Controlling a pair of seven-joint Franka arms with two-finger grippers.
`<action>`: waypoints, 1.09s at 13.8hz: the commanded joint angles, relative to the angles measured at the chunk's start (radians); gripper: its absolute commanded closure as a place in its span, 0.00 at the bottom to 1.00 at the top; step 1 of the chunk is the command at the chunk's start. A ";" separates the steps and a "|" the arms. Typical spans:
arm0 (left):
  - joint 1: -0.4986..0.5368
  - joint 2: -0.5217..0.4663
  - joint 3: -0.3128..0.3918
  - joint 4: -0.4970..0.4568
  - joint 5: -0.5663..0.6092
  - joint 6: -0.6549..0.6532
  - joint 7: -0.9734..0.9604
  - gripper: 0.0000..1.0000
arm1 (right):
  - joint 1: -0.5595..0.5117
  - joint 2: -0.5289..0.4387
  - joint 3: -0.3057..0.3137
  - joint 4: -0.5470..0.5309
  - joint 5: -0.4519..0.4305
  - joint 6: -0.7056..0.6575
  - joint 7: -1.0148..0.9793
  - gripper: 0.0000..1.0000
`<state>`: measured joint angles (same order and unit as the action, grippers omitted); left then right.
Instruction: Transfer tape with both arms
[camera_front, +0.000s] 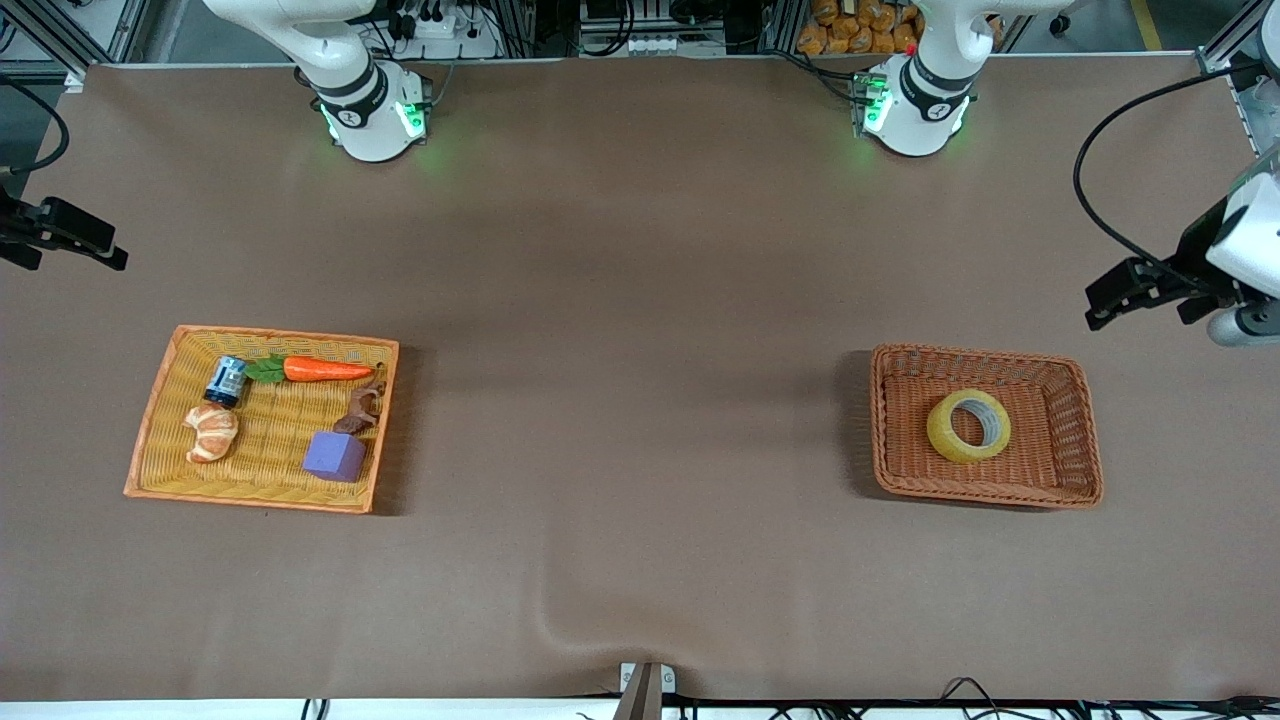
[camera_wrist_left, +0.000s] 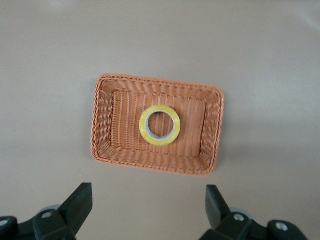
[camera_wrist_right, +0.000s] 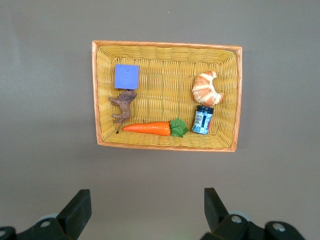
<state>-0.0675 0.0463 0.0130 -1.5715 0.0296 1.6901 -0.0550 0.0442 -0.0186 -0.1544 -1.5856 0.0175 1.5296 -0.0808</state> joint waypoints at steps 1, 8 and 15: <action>-0.014 -0.051 0.013 -0.032 -0.025 -0.027 0.050 0.00 | -0.004 0.011 0.004 0.022 -0.013 -0.006 -0.008 0.00; -0.011 -0.077 0.011 0.031 -0.063 -0.105 -0.031 0.00 | -0.004 0.011 0.004 0.022 -0.013 -0.006 -0.008 0.00; -0.009 -0.077 0.010 0.028 -0.015 -0.184 -0.032 0.00 | -0.006 0.011 0.004 0.022 -0.013 -0.006 -0.008 0.00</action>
<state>-0.0706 -0.0285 0.0190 -1.5513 -0.0142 1.5492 -0.0762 0.0442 -0.0183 -0.1545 -1.5844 0.0173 1.5296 -0.0808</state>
